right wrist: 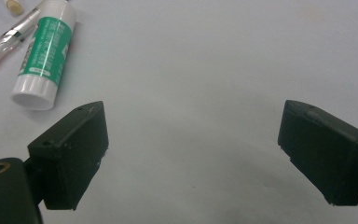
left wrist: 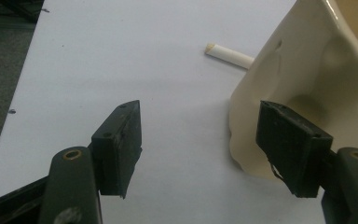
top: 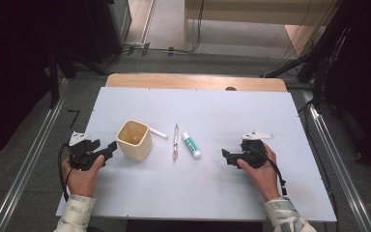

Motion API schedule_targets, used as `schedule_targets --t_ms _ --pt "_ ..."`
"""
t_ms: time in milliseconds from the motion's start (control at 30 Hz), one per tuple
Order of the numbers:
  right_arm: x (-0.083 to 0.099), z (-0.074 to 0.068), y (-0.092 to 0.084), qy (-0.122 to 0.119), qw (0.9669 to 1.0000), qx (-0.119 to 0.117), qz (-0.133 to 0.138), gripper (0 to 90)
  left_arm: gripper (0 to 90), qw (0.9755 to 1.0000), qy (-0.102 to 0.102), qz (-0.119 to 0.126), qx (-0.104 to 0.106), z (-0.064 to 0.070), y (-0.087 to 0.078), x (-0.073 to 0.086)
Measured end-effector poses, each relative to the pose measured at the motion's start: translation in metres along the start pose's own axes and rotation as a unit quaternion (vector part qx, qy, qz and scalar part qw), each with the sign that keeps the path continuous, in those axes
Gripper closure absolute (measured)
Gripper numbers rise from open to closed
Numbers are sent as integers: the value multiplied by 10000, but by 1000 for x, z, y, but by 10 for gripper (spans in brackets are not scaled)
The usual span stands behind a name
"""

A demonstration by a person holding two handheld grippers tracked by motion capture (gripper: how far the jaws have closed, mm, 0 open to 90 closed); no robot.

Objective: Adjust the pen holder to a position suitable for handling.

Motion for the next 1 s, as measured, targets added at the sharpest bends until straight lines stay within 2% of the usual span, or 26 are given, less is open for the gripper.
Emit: schedule_targets --t_ms 133,700,1000 --pt "-2 -2 3 4 10000 50 18 112 324 10000 -5 1 -2 -1 0 0" --pt "-16 -26 16 -93 9997 -203 86 111 324 10000 -46 31 18 -1 0 0" --pt "-22 -33 24 -111 9995 -273 93 111 324 10000 -68 30 21 -3 3 -2"
Point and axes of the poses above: each handheld gripper's, and its own axes: y roughly forward along the jaws, x roughly out of its underside, z roughly to its right, the point moved 7 cm from there along y, roughly forward along the jaws, and after that the axes turned 3 degrees about -x, right-handed, at the moved point
